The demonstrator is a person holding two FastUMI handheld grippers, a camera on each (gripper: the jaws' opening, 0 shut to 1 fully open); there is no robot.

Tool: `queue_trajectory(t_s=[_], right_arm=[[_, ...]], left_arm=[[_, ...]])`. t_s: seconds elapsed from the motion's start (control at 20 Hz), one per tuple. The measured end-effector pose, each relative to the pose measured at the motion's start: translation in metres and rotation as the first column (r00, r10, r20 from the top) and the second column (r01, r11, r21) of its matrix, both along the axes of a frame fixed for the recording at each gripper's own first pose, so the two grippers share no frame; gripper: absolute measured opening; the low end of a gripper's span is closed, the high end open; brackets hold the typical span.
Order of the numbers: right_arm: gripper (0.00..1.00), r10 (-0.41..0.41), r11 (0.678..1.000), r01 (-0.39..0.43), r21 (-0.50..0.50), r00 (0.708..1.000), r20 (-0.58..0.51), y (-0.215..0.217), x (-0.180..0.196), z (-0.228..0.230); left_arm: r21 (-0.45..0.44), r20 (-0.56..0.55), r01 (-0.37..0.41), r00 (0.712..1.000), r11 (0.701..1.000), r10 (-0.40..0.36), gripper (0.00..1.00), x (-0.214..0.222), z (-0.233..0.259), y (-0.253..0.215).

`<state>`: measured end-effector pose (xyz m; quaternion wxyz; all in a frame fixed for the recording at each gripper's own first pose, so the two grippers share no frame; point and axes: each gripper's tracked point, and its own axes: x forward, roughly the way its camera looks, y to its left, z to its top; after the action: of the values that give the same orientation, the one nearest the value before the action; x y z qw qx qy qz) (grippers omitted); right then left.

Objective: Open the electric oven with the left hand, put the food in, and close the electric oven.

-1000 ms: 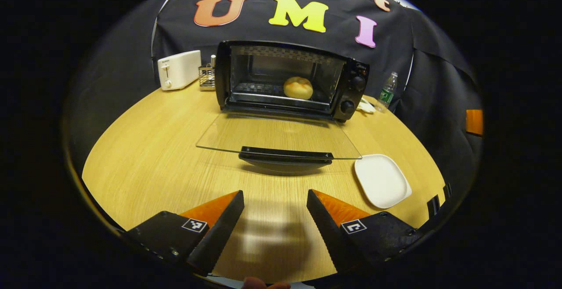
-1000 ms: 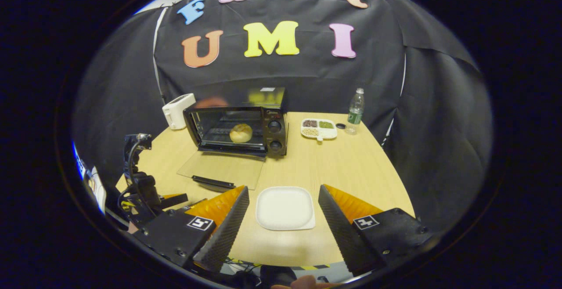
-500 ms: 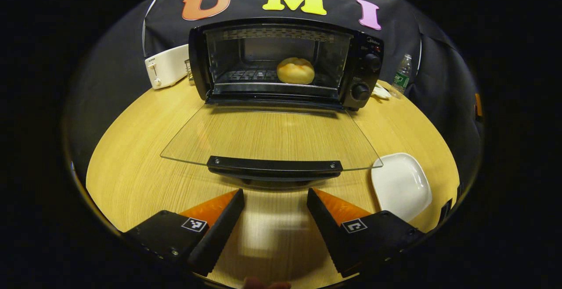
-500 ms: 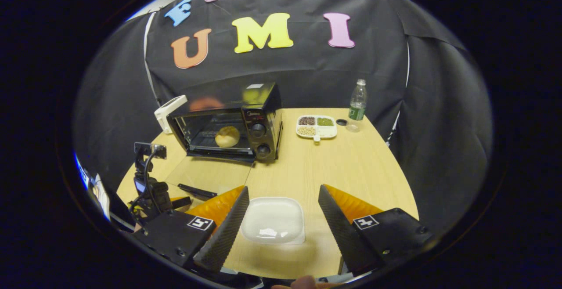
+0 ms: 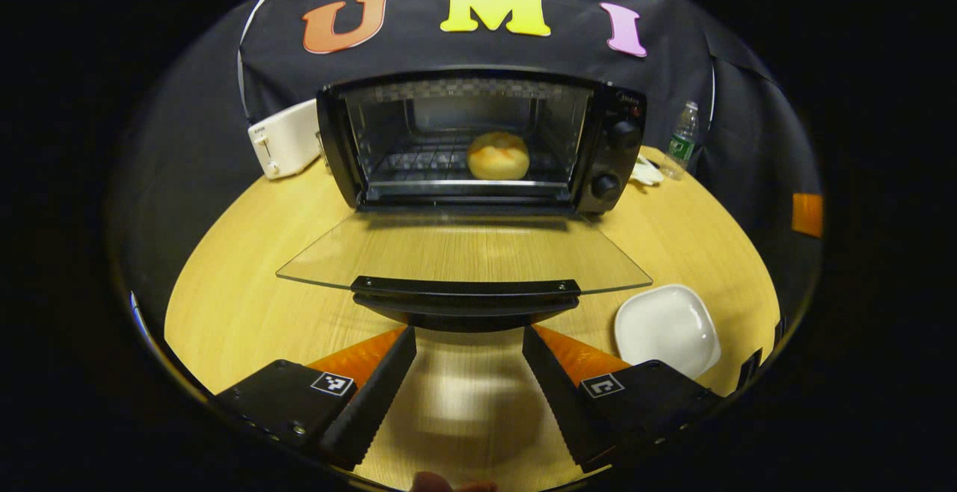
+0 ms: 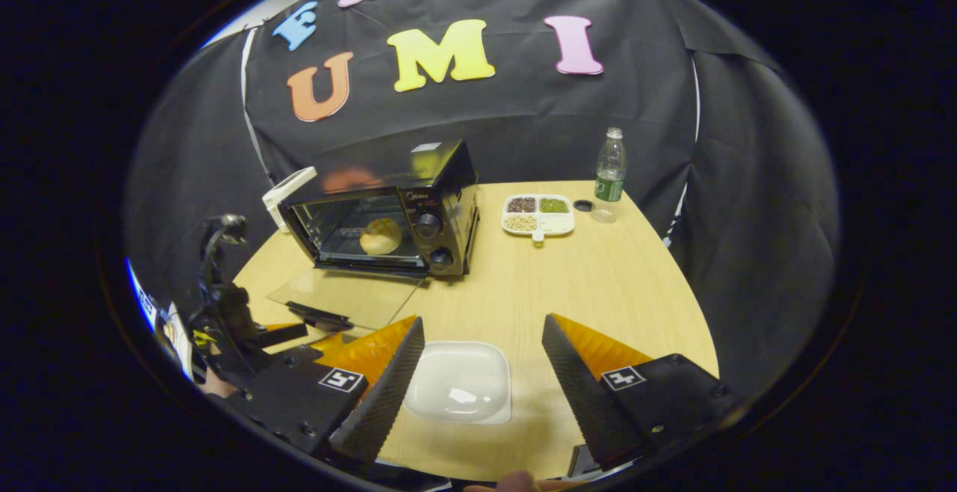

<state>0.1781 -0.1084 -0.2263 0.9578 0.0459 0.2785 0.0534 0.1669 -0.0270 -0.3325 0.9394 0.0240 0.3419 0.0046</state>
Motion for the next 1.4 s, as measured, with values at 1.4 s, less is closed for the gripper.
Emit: queue_trajectory(t_s=[1.4], right_arm=[[0.97,-0.067,0.997,0.077,-0.011,0.915,0.398,0.076,-0.186,0.158]], left_arm=[[-0.025,0.57,0.054,0.821,0.998,-0.03,0.89,-0.2,0.3,0.029]])
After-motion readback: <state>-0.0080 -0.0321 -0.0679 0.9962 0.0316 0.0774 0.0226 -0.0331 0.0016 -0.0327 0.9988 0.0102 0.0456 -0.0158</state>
